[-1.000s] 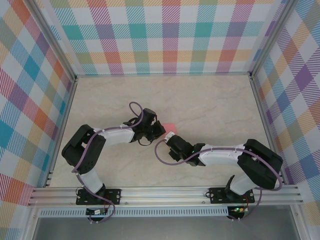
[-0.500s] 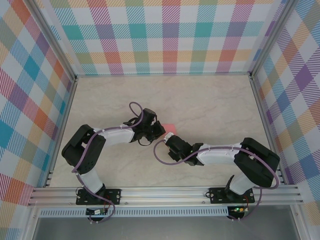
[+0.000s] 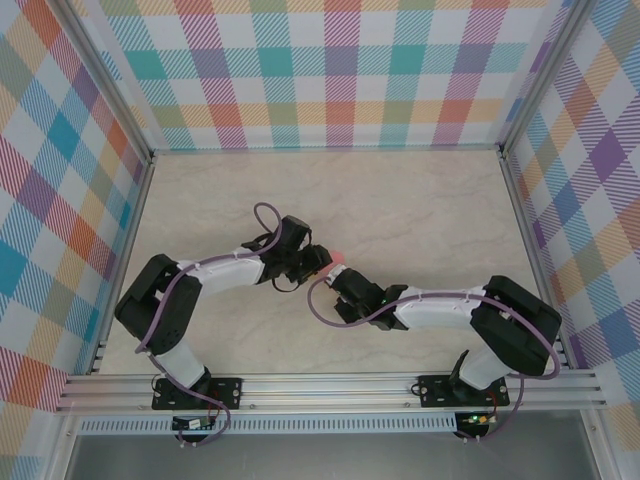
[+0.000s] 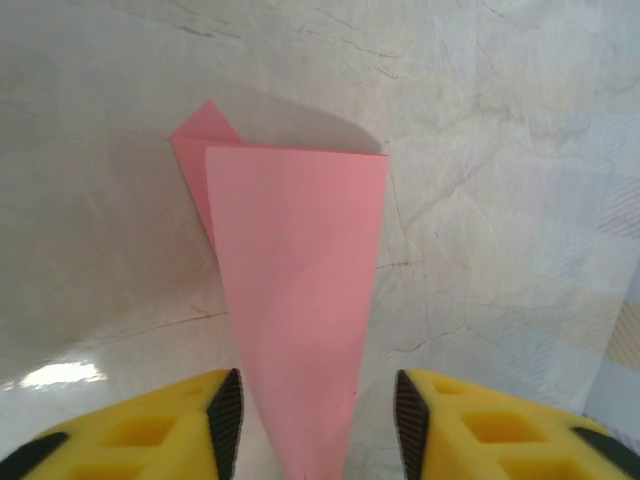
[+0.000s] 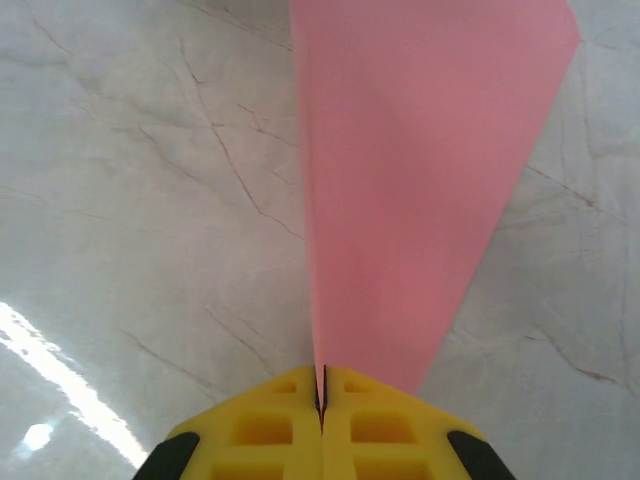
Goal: Fold a paper plane with a square sheet of paper (pick it up from the middle)
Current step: Fold the wing for the fifth time at the center of the table.
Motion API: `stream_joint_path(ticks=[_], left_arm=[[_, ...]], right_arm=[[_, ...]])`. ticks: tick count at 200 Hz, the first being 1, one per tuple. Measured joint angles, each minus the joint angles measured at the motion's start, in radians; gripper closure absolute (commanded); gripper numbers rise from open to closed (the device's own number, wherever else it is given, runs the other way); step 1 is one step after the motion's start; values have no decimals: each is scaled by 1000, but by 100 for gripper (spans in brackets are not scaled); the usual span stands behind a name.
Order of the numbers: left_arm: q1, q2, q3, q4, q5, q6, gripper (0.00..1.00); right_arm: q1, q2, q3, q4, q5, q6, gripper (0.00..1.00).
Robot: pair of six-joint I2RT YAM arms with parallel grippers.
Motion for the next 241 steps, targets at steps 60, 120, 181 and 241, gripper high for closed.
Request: stream_joint_path(ticks=[60,120,181,241], left_arm=[[58,-142,32,-220,-61,47,43],[63,-195,-20,-259,-62,60,44],[64,-230,-69,-257,-59,58,44],[64,-247,-97,-247,-52,58,44]], right_arm=[[-72,-45,-22,29,-178,120,100],[-117,-50,-67,68,-307,207,100],[-196,-51,-113,140,-449,279,100],[-278,-51,-165,233,-589,357,100]])
